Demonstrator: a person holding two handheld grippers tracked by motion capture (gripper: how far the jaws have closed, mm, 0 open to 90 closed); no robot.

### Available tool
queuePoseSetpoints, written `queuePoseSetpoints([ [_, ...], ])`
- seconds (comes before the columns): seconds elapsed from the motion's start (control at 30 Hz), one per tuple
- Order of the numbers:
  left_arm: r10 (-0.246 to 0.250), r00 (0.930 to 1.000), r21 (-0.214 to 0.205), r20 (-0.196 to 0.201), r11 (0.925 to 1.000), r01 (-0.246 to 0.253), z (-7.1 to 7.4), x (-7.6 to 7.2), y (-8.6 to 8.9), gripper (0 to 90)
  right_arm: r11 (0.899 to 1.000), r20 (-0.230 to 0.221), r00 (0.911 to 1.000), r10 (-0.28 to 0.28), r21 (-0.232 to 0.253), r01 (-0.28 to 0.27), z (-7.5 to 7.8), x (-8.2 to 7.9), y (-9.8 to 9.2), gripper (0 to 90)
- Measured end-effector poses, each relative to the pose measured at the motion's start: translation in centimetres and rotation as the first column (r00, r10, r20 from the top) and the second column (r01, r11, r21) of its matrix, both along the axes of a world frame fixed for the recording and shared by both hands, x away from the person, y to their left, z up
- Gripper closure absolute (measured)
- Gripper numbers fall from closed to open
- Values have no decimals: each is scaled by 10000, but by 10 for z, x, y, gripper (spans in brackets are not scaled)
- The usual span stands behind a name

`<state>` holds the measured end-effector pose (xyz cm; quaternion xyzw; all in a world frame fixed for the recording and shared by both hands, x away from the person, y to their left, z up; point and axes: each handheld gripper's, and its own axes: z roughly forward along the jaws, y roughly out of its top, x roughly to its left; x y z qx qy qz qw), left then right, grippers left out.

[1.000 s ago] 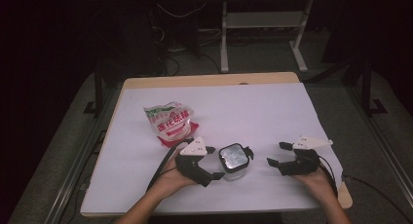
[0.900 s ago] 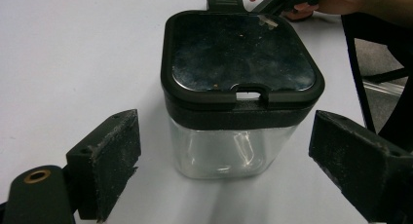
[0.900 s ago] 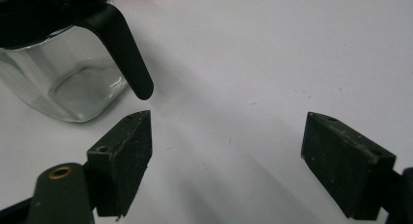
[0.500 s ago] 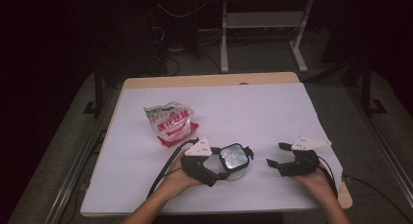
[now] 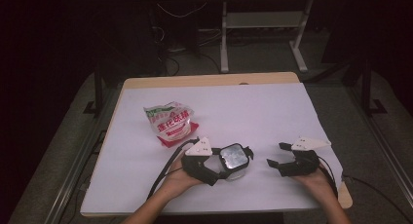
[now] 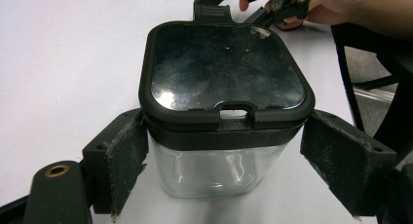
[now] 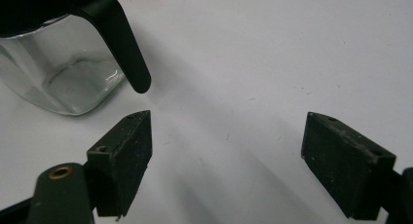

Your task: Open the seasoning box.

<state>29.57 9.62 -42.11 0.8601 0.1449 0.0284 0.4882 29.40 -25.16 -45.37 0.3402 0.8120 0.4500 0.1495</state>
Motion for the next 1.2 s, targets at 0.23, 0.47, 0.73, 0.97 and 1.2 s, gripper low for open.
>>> queuePoseSetpoints([
  [0.23, 25, 10000, -136, -18, 9999, -25, 3, 0, 2, 175, 10000, 19, 10000, 32, -63, -32, 0, 0, 0, 185],
  [0.47, 28, 10000, -150, -21, 9999, -29, 5, 0, 2, 181, 10000, 16, 10000, 21, -87, -21, -1, 0, 0, 185],
  [0.73, 47, 10000, -170, 4, 9998, -47, 7, -1, 2, 182, 9999, -20, 10000, 6, -117, -6, -1, 1, 0, 185],
  [0.97, 38, 10000, -85, 72, 10000, -37, 9, -2, 1, 183, 9998, -21, 10000, 25, -181, -26, -1, 0, 1, 185],
  [1.2, 56, 9999, -197, 101, 9998, -54, 13, -2, 2, 192, 9998, -10, 10000, 45, -201, -45, -1, 0, 1, 185],
])
